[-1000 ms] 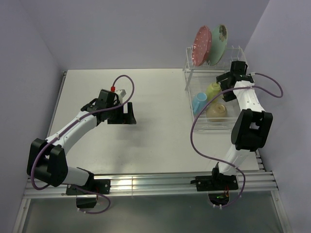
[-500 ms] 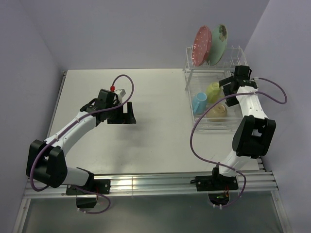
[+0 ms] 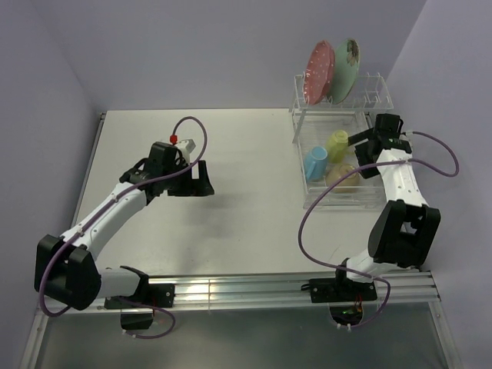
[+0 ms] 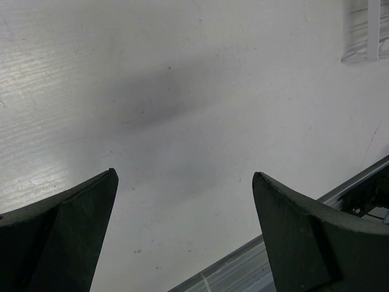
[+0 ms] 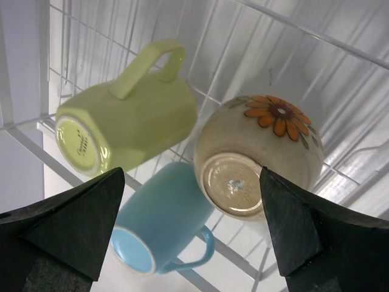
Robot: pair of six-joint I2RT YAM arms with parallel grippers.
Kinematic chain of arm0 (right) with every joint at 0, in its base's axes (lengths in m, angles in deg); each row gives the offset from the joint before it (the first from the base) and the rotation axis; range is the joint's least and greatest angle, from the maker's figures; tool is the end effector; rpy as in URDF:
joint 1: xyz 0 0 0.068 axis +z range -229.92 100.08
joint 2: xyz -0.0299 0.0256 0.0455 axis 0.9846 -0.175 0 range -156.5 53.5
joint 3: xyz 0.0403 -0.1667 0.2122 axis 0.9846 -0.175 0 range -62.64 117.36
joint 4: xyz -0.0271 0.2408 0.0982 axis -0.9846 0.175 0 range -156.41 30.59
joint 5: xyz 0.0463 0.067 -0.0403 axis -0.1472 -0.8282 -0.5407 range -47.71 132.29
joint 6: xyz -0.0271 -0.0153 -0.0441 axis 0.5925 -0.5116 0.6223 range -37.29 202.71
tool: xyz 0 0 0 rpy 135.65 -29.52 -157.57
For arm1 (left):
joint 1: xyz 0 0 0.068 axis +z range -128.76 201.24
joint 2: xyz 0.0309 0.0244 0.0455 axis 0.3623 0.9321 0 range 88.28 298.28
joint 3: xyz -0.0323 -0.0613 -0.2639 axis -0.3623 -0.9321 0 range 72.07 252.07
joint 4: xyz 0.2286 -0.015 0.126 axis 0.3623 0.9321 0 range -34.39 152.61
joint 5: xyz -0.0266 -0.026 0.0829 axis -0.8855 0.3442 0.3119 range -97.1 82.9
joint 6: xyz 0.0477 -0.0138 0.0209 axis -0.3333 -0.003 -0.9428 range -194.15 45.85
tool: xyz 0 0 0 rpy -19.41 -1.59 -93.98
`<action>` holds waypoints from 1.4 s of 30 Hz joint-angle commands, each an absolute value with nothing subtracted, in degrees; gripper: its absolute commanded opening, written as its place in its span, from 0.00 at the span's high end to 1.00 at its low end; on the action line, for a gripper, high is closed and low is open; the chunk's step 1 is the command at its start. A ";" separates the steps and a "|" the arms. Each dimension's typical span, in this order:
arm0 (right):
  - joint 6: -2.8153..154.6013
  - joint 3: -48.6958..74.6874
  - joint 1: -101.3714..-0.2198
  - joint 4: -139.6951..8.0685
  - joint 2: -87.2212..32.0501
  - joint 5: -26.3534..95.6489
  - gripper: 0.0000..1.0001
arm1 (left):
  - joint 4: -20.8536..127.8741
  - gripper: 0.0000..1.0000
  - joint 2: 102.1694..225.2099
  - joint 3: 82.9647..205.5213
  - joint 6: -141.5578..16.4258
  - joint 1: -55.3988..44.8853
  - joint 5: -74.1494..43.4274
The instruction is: Load the mixed dishes into the dish rack
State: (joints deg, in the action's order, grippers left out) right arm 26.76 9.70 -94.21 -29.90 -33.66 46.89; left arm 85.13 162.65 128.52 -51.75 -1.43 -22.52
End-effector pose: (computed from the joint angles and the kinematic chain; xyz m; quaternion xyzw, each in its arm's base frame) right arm 0.3167 -0.0836 0.2871 0.5532 0.7635 0.0823 0.3228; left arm 0.2488 -0.1141 0.2697 0.0509 0.9233 -0.2533 0.2843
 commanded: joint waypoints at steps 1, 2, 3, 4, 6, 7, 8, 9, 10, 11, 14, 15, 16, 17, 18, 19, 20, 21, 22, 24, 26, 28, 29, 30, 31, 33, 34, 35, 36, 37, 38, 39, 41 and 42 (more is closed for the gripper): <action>28.65 7.50 -94.69 -30.73 -29.48 46.42 0.00 | 84.79 0.01 159.92 127.62 -50.68 -1.26 -24.24; 28.83 6.37 -94.69 -30.64 -28.95 45.90 0.00 | 84.79 0.01 159.57 127.45 -50.50 -1.26 -24.50; 29.00 5.75 -94.69 -30.64 -27.64 45.63 0.00 | 84.88 0.01 158.87 127.36 -50.33 -1.26 -24.68; 29.18 5.13 -94.60 -30.64 -26.84 45.28 0.00 | 84.97 0.01 158.60 127.10 -50.07 -1.26 -24.85; 29.62 3.29 -94.69 -30.37 -24.65 44.41 0.00 | 84.88 0.01 157.64 126.92 -49.54 -1.26 -25.55; 30.06 2.67 -94.69 -30.37 -23.77 44.14 0.00 | 84.88 0.01 157.37 126.57 -49.36 -1.26 -25.90; 30.24 1.45 -94.69 -30.20 -22.89 43.87 0.00 | 84.71 0.01 157.02 126.39 -49.10 -1.26 -26.26; 30.41 0.74 -94.69 -30.28 -20.97 43.52 0.00 | 84.62 0.01 156.32 126.22 -48.49 -1.26 -26.96; 31.02 -0.05 -94.69 -30.46 -19.99 42.65 0.00 | 84.53 0.01 155.88 125.69 -48.22 -1.26 -27.31; 31.29 -1.45 -94.69 -30.64 -18.94 42.55 0.00 | 84.18 0.01 155.44 125.43 -47.87 -1.26 -27.75; 32.52 -4.61 -94.69 -31.25 -14.54 38.61 0.00 | 83.48 0.01 153.33 123.93 -46.29 -1.17 -29.51; 32.87 -5.50 -94.69 -31.60 -12.27 37.29 0.00 | 82.52 0.01 151.93 123.32 -45.07 -1.17 -30.03; 33.48 -6.47 -94.69 -31.87 -10.94 35.02 0.00 | 81.90 0.01 151.13 122.01 -44.27 -1.17 -31.26; 33.84 -8.39 -94.69 -32.04 -9.62 33.86 0.00 | 81.28 0.01 150.26 121.21 -43.39 -1.08 -31.97; 34.62 -9.54 -94.69 -32.57 -6.48 32.55 0.00 | 79.89 0.01 148.42 119.64 -41.30 -0.99 -33.54; 34.89 -10.77 -94.69 -33.09 -4.88 30.79 0.00 | 79.18 0.01 147.44 118.58 -40.14 -0.91 -33.55; 34.98 -13.05 -94.69 -33.53 -3.21 27.82 0.00 | 78.30 0.01 146.22 117.70 -38.83 -0.91 -34.86; 35.24 -14.02 -93.99 -33.36 -0.15 26.66 0.00 | 77.68 0.01 143.42 116.73 -36.46 -0.82 -35.13; 35.42 -15.17 -93.03 -32.49 1.19 26.21 0.00 | 77.15 0.01 141.91 115.16 -35.31 -0.82 -35.05; 35.25 -16.49 -90.83 -32.48 5.48 24.19 0.00 | 76.97 0.01 136.56 113.74 -31.46 -0.64 -34.61; 34.28 -18.95 -88.63 -34.15 9.35 21.73 0.00 | 76.27 0.01 129.99 111.28 -28.28 -0.64 -33.56; 35.33 -19.22 -85.83 -33.89 14.45 20.15 0.00 | 75.13 0.01 125.13 108.13 -22.23 -0.55 -33.12; 35.77 -19.05 -84.94 -33.63 16.12 19.44 0.00 | 74.08 0.01 120.15 106.89 -19.59 -0.55 -33.29; 36.21 -19.13 -84.24 -33.80 20.06 18.39 0.00 | 72.68 0.01 117.32 105.31 -14.08 -0.55 -33.90; 36.65 -20.52 -83.53 -35.80 22.36 17.34 0.00 | 70.75 0.01 114.76 101.47 -11.51 -0.55 -34.60; 36.74 -23.16 -82.30 -38.53 29.13 13.31 0.00 | 64.07 0.01 106.50 97.14 -4.84 -0.55 -35.83; 35.96 -27.09 -82.21 -42.29 31.50 11.37 0.00 | 62.40 0.01 104.30 93.21 -3.06 -0.55 -36.01; 35.25 -29.31 -82.21 -44.33 36.13 9.35 0.00 | 60.29 0.01 100.63 91.43 -1.39 -0.55 -36.45; 34.72 -31.24 -82.21 -45.74 38.44 7.94 0.00 | 55.31 0.01 99.20 89.50 1.59 -0.55 -37.15; 32.28 -36.22 -82.21 -51.06 41.08 4.36 0.00 | 52.04 0.01 98.14 86.00 2.92 -0.55 -38.12; 30.69 -38.97 -82.21 -54.33 46.15 2.32 0.00 | 48.79 0.01 96.82 84.31 4.24 -0.55 -38.82; 29.37 -41.34 -82.29 -56.72 48.55 0.91 0.00 | 42.15 0.01 96.29 80.72 7.21 -0.64 -39.44; 25.06 -47.94 -82.21 -64.18 55.30 -1.91 0.00 | 36.31 0.01 95.76 77.36 10.91 -0.56 -40.93; 23.83 -49.79 -82.21 -66.21 56.82 -2.88 0.00 | 32.54 0.01 95.67 75.69 12.41 -0.64 -41.29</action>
